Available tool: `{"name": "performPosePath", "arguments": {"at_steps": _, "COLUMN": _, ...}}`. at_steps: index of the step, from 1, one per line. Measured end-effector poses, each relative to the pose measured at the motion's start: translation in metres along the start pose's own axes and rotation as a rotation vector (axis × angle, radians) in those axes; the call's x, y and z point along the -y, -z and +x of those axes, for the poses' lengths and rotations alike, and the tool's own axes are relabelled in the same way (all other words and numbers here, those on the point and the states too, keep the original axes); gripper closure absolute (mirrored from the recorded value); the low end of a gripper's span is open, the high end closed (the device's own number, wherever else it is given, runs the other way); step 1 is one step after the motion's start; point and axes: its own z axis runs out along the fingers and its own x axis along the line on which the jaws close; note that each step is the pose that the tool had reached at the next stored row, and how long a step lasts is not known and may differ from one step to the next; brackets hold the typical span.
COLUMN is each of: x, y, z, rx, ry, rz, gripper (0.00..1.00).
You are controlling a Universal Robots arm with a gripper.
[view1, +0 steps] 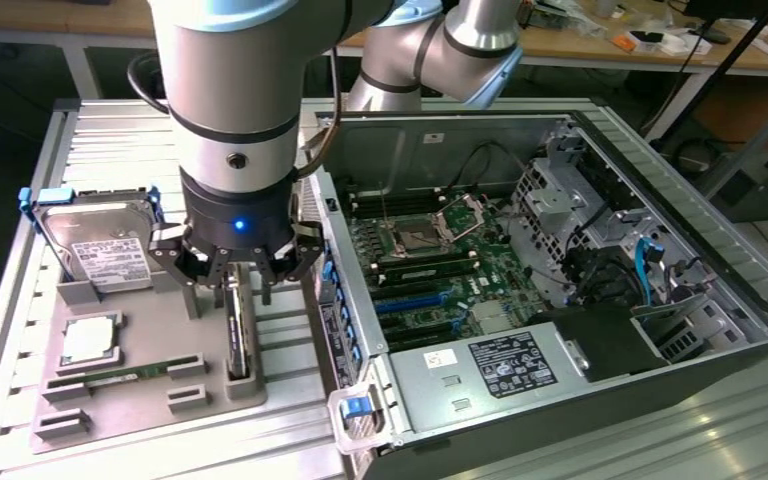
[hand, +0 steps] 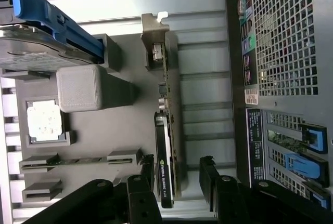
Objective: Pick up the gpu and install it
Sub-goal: 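Pick up the gpu and move the gpu toward the slot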
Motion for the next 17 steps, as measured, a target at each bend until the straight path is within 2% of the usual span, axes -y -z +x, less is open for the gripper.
{"name": "performPosePath", "arguments": {"at_steps": 17, "x": 0.0010, "y": -0.0130, "z": 0.006, "rx": 0.0088, "ry": 0.000, "rz": -0.0007, "gripper": 0.52}}
